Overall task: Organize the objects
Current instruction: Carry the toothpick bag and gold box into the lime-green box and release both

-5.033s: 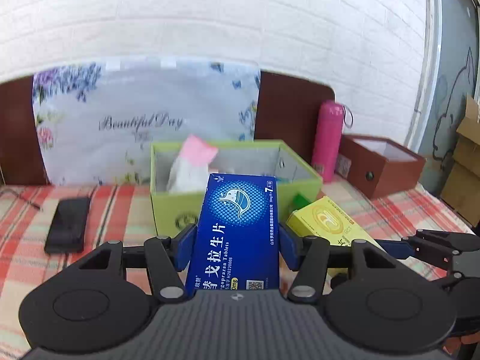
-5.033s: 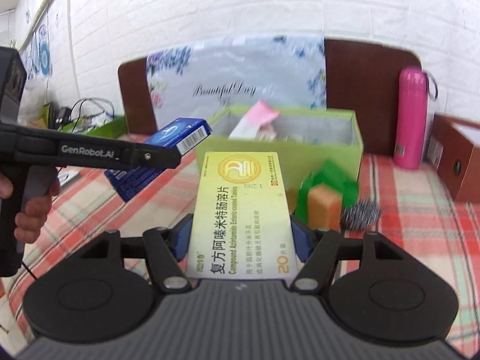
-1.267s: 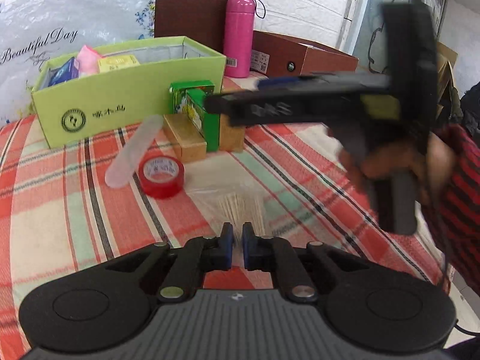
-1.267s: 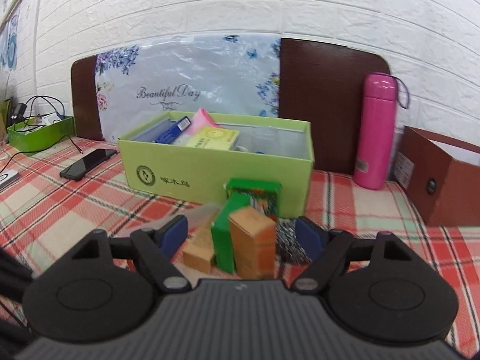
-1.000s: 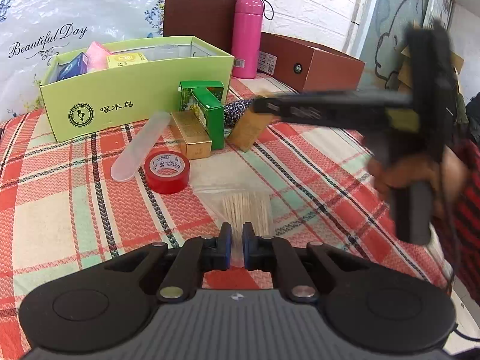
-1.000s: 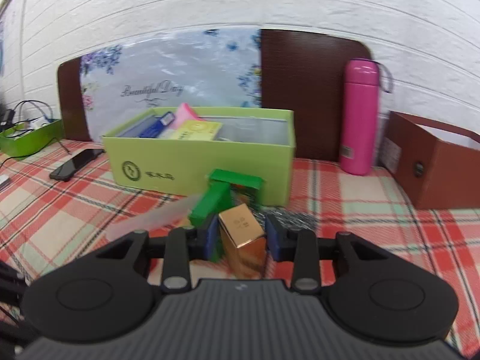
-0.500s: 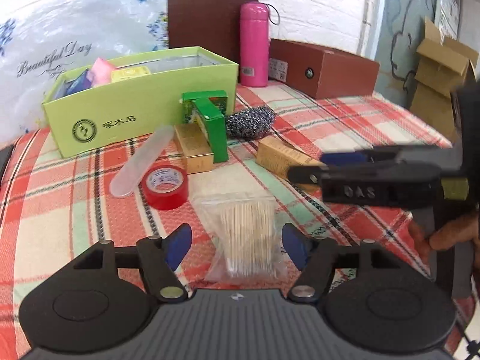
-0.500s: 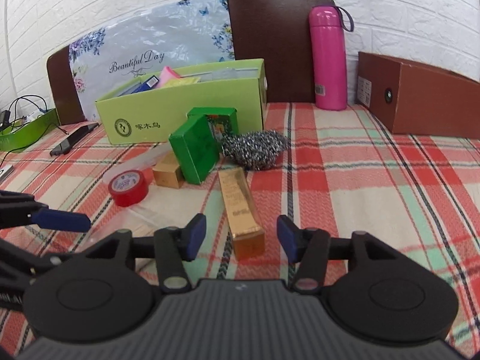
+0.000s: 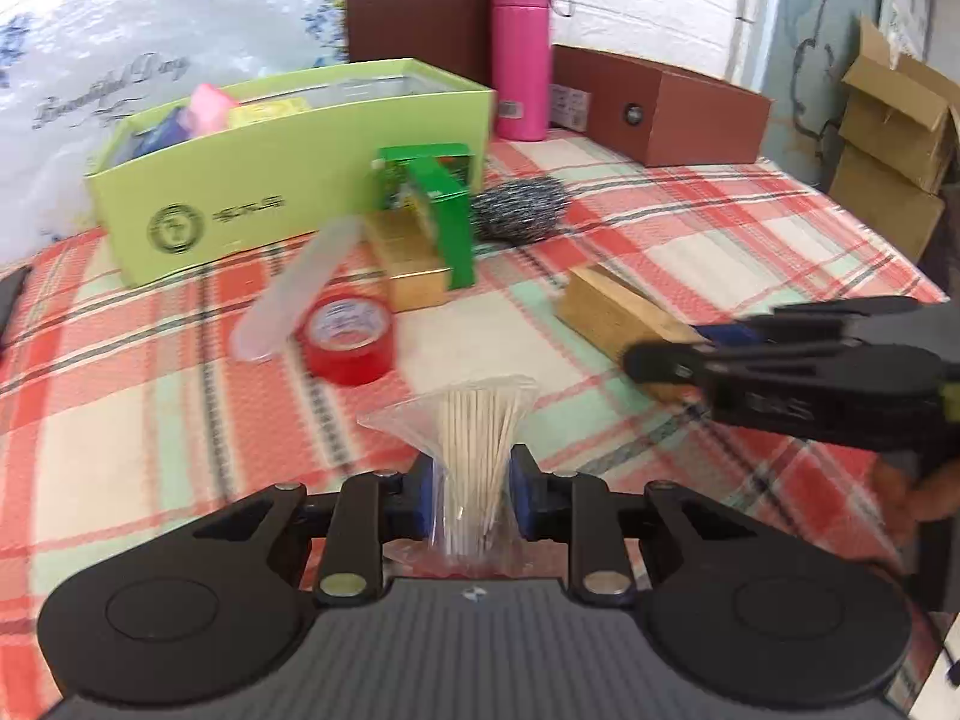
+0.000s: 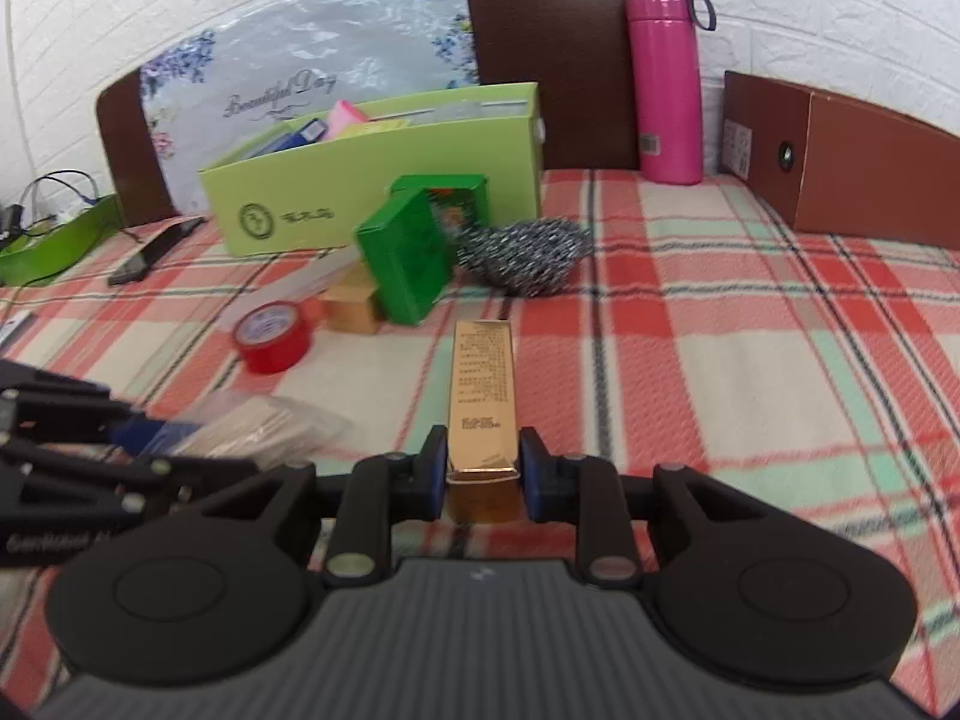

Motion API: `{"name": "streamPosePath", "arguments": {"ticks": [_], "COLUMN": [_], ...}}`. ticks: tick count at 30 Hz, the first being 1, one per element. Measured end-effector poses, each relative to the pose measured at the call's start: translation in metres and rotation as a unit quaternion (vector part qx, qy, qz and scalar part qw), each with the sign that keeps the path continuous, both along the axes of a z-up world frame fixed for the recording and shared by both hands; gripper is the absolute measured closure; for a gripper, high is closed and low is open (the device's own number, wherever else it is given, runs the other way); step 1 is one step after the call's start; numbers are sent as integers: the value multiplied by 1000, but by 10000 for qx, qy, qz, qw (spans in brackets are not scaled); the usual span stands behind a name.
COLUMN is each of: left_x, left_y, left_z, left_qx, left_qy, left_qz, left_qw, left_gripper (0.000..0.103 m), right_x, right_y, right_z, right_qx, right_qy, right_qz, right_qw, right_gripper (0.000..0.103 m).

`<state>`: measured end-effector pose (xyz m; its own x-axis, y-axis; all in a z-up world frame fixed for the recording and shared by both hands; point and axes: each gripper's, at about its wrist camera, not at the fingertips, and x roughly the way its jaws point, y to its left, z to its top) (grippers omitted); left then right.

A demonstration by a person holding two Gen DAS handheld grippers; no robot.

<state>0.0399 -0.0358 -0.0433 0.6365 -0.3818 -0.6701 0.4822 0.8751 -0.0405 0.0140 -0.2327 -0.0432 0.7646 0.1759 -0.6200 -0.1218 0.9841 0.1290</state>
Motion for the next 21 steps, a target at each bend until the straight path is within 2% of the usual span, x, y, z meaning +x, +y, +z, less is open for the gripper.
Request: {"name": "streamPosePath", "arguments": {"ticks": [3, 4, 6, 10, 11, 13, 14, 15, 21], "left_x": [-2, -2, -1, 1, 1, 1, 2, 2, 1], "left_y": [8, 8, 7, 2, 1, -2, -2, -1, 5], "left_z": [-1, -2, -3, -5, -6, -6, -6, -6, 2], "left_qx": [-10, -39, -66, -52, -67, -52, -53, -80, -367], "left_qy": [-9, -12, -33, -96, -106, -128, -134, -117, 50], "left_qz": [146, 222, 278, 270, 288, 260, 227, 192, 133], "left_qw": [9999, 9997, 9996, 9996, 9995, 9996, 9996, 9997, 9992], "left_gripper": [77, 75, 71, 58, 58, 60, 69, 72, 79], "right_x": [-5, -3, 0, 3, 4, 7, 8, 8, 4], "right_y": [12, 16, 20, 21, 21, 21, 21, 22, 24], "right_z": [0, 0, 0, 1, 0, -2, -3, -4, 3], "right_qx": [-47, -88, -165, -226, -245, -243, -226, -221, -39], "right_qy": [-29, -35, -34, -22, -14, 30, 55, 58, 55], "right_qz": [207, 222, 200, 176, 158, 137, 132, 128, 235], "right_qw": [9998, 9997, 9997, 9996, 9996, 9996, 9996, 9997, 9997], "right_gripper": [76, 70, 67, 67, 67, 67, 70, 78, 79]}}
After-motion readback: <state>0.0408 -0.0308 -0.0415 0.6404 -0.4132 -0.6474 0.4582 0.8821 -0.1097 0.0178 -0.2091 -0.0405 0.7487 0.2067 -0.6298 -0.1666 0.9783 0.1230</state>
